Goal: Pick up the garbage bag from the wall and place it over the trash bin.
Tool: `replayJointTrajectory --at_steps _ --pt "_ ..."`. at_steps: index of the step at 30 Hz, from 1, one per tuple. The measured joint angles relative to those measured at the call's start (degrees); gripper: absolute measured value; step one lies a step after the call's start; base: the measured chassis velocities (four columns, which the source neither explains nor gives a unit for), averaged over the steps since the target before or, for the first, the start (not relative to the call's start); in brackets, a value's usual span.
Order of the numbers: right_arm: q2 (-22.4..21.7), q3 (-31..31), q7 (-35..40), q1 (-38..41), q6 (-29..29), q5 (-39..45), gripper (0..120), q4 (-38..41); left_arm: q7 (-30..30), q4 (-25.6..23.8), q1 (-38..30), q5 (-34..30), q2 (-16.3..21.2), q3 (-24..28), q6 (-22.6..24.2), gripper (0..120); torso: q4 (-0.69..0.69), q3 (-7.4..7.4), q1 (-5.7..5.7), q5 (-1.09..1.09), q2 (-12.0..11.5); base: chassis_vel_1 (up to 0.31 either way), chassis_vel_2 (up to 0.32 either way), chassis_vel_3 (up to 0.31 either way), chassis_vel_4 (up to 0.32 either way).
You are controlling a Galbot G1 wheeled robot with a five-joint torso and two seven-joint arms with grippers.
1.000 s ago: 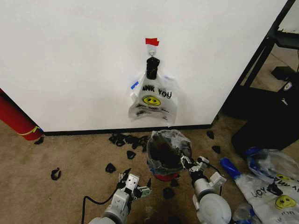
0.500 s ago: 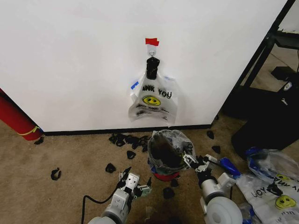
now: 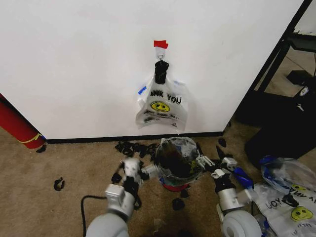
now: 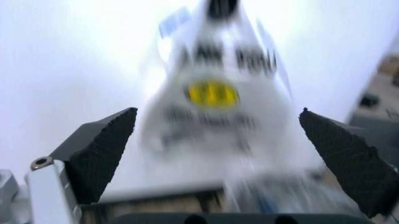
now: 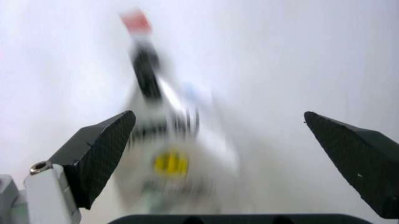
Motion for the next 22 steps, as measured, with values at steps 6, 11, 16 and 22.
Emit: replayJointTrajectory --at_steps 6,11,16,22 --pt "3.81 6.67 -0.25 -3.71 3.92 -13.35 100 1.52 6.02 3.04 -0.54 8.18 -4.85 -6.61 -10.61 100 0.0 0.0 0.0 0.0 0.0 0.0 0.0 0.0 0.0" --pt "6.58 5.53 2.02 -8.82 0.15 -11.35 100 4.95 6.7 3.32 -0.82 5.99 -6.51 -8.71 -13.73 100 -0.01 0.0 0.0 0.0 0.0 0.0 0.0 0.0 0.0" --pt "9.96 5.27 5.56 -9.72 -2.54 -13.38 100 6.61 6.57 3.26 -1.05 2.57 -6.55 -8.82 -12.44 100 -0.01 0.0 0.0 -0.01 0.0 0.0 0.0 0.0 0.0" --pt "10.73 4.07 9.43 -11.2 -6.87 -14.22 100 7.73 6.3 3.15 -0.07 0.66 -7.62 -8.95 -10.42 100 0.0 0.0 0.0 -0.01 0.0 0.0 0.0 0.0 0.0"
